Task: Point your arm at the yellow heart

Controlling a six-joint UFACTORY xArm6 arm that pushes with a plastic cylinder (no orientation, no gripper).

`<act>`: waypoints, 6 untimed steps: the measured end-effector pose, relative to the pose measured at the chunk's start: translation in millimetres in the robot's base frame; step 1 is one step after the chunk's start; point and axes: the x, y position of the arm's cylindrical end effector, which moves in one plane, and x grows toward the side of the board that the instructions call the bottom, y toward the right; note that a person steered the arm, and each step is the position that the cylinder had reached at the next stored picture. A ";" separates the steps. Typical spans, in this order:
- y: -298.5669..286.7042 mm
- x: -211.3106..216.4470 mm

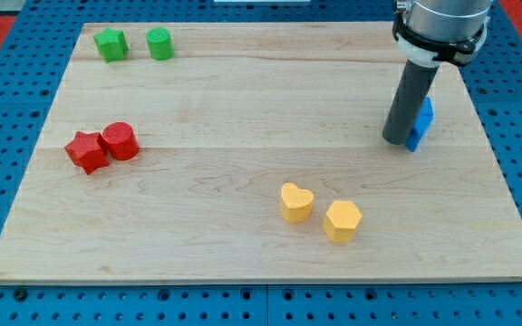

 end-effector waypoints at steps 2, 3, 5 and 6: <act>-52.0 -15.6; -62.1 -25.3; -84.6 -27.2; -132.2 -26.2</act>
